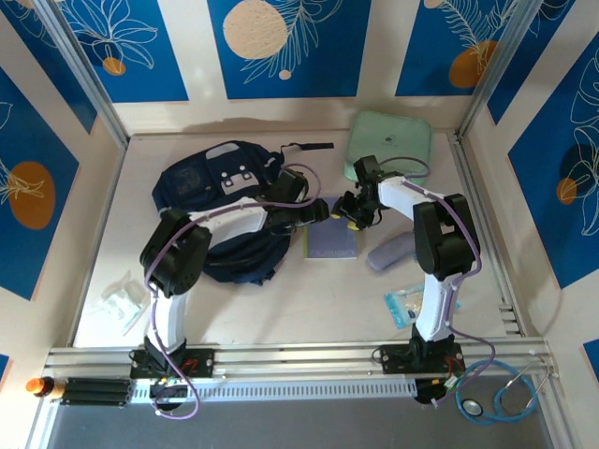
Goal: Pack the student bag
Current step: Pick up the book at the center of the table.
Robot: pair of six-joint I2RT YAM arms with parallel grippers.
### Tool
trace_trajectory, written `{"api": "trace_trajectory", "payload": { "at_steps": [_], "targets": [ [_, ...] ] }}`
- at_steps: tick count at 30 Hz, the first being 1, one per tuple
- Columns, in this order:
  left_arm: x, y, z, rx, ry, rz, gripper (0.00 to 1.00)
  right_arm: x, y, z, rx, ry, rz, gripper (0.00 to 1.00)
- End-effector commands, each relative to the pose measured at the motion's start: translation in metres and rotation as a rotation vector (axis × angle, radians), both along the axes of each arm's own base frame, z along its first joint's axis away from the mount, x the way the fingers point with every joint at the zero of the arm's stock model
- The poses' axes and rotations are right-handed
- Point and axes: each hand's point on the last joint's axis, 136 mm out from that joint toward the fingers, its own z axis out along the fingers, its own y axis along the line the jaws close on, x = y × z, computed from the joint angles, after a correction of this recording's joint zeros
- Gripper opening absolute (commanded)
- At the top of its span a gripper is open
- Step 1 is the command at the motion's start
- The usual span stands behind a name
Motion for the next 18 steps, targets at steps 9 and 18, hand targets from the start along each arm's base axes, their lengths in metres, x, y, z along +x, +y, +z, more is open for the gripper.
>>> {"api": "trace_trajectory", "payload": {
  "at_steps": [9, 18],
  "targets": [
    [-0.004, 0.001, -0.031, 0.156, 0.036, -0.062, 0.62, -0.028, -0.028, -0.014, -0.067, 0.072, 0.006, 0.52],
    [-0.005, 0.001, -0.049, 0.19, 0.078, -0.067, 0.52, -0.026, -0.023, -0.02, -0.047, 0.084, 0.008, 0.52]
  ]
}}
